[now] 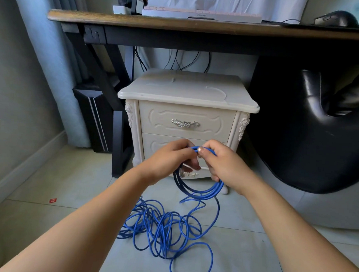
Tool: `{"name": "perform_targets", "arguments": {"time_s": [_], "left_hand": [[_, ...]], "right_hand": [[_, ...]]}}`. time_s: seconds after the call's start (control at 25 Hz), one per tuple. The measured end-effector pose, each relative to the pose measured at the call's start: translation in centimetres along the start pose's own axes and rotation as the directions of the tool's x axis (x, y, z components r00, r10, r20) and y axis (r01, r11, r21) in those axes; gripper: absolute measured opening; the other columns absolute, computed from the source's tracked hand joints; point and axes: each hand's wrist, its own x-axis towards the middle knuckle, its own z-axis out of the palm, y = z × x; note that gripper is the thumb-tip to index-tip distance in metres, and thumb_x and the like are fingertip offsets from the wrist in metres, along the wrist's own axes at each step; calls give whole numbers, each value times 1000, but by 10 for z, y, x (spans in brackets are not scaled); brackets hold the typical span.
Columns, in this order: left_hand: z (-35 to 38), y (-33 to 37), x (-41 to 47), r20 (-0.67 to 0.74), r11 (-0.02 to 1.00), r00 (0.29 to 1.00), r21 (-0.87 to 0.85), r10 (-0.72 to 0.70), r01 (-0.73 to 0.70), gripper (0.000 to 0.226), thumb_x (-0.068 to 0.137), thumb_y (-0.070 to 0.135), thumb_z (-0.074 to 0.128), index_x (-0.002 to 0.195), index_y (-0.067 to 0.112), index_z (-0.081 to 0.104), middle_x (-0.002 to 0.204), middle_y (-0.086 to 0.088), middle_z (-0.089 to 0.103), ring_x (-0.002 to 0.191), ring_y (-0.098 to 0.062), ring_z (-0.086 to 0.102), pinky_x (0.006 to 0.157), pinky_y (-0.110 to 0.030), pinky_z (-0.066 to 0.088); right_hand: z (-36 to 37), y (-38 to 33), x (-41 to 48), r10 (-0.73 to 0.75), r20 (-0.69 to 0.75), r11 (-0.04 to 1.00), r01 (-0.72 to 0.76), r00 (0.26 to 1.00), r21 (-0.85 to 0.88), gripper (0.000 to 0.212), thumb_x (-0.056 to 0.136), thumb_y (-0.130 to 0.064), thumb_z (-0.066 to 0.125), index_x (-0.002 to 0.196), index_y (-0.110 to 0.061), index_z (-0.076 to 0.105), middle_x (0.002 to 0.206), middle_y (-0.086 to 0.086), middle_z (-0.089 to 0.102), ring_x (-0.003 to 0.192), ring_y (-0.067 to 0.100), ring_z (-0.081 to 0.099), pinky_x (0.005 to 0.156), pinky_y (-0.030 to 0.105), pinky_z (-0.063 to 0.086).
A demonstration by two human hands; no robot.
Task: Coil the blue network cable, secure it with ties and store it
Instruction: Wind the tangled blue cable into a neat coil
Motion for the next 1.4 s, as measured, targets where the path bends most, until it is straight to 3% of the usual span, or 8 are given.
{"name": "perform_targets", "arguments": {"time_s": [0.16, 0.32, 0.56, 0.72, 0.84, 1.0, 1.24, 1.4], "left_hand": [[-2, 4, 3, 101, 997, 994, -60, -35, 41, 36, 100, 39, 48, 75, 14, 51, 54, 7, 30, 47, -11, 29, 57, -27, 39], [-6, 1, 6, -60, 999, 997, 14, 43, -42, 38, 100, 39, 47, 73, 14, 50, 53, 9, 33, 48, -9, 31, 55, -27, 34], [-9, -1, 5, -310, 997, 949, -22, 60, -70, 36, 101, 38, 47, 75, 13, 49, 57, 5, 35, 48, -12, 32, 55, -30, 33], [-4, -1, 6, -343, 960, 939, -256, 20, -114, 36, 103, 38, 42, 76, 15, 47, 52, 12, 32, 45, -8, 29, 56, -26, 35], [-3, 0, 5, -164, 863, 982, -505, -91, -5, 35, 104, 38, 38, 78, 16, 47, 56, 5, 31, 47, -13, 33, 70, -33, 41], [-14, 2, -1, 79, 787, 988, -598, -133, 154, 30, 98, 25, 36, 82, 9, 55, 58, -3, 42, 49, -19, 45, 74, -37, 53], [-5, 0, 0, 79, 973, 988, -180, -129, 141, 42, 97, 52, 45, 81, 13, 54, 59, 2, 30, 49, -14, 24, 52, -26, 32], [-2, -1, 4, 35, 986, 997, -148, -73, 77, 37, 100, 43, 46, 79, 13, 51, 56, 6, 25, 48, -10, 22, 46, -20, 26]], "right_hand": [[5, -7, -3, 2, 65, 997, -7, 998, 81, 17, 100, -24, 45, 93, -11, 53, 52, -11, 35, 41, 5, 30, 48, 27, 31], [-5, -7, -9, 22, 133, 925, -71, 991, 373, 16, 91, -15, 50, 99, -1, 53, 65, 4, 57, 62, 22, 57, 65, 34, 51], [-13, 6, -12, 159, 278, 976, -192, 947, 98, 11, 94, -18, 60, 101, -14, 67, 100, 7, 75, 77, 14, 68, 69, 21, 48], [-14, 0, -7, 38, 146, 915, -93, 989, 392, 15, 100, -18, 48, 97, -12, 61, 86, 3, 75, 83, 20, 70, 77, 30, 55], [-5, -5, -4, 31, 27, 805, -41, 999, 592, 22, 104, -19, 40, 91, -9, 55, 56, -2, 50, 52, 16, 56, 76, 43, 56], [-7, -9, -5, -8, 15, 926, 2, 1000, 377, 23, 105, -20, 37, 89, -12, 52, 54, -7, 28, 44, 9, 27, 63, 36, 53], [-5, -10, -3, -17, 122, 995, 29, 992, -98, 12, 102, -29, 44, 99, -22, 53, 58, -6, 38, 38, 4, 39, 68, 47, 54], [-5, -7, 1, -25, 113, 1000, 27, 993, -16, 12, 100, -25, 48, 111, -22, 48, 59, -6, 39, 42, 5, 39, 67, 45, 53]]}}
